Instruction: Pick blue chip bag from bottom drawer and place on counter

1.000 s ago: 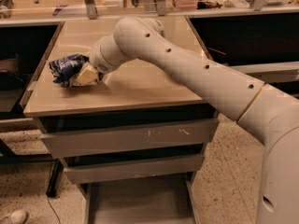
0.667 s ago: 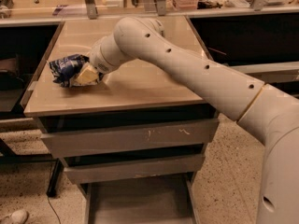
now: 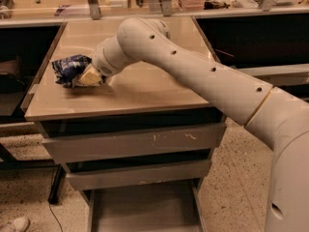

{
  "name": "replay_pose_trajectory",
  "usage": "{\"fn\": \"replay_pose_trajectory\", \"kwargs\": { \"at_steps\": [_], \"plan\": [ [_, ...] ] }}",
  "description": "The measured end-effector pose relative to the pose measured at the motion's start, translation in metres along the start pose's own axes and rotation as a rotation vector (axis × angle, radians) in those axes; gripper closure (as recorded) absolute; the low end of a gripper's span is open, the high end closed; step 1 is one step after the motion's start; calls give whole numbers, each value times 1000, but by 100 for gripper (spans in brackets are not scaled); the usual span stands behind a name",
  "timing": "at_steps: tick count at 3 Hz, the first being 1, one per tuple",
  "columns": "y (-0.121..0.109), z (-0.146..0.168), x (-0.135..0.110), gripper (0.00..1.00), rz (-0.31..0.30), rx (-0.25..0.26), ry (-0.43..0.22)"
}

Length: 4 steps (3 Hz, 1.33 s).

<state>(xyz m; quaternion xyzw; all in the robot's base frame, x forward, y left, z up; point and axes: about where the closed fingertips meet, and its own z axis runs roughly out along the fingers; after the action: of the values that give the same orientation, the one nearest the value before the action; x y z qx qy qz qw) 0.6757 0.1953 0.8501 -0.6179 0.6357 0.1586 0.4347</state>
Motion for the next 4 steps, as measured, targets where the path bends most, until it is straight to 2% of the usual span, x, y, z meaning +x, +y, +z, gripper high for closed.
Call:
{"fn": "replay_pose_trajectory", "kwargs": {
  "at_steps": [1, 2, 4],
  "plan": [
    [0, 0, 0, 13, 0, 0, 0],
    [0, 0, 0, 0, 0, 0, 0],
    [-2, -4, -7, 0, -9, 12, 6]
  ]
}}
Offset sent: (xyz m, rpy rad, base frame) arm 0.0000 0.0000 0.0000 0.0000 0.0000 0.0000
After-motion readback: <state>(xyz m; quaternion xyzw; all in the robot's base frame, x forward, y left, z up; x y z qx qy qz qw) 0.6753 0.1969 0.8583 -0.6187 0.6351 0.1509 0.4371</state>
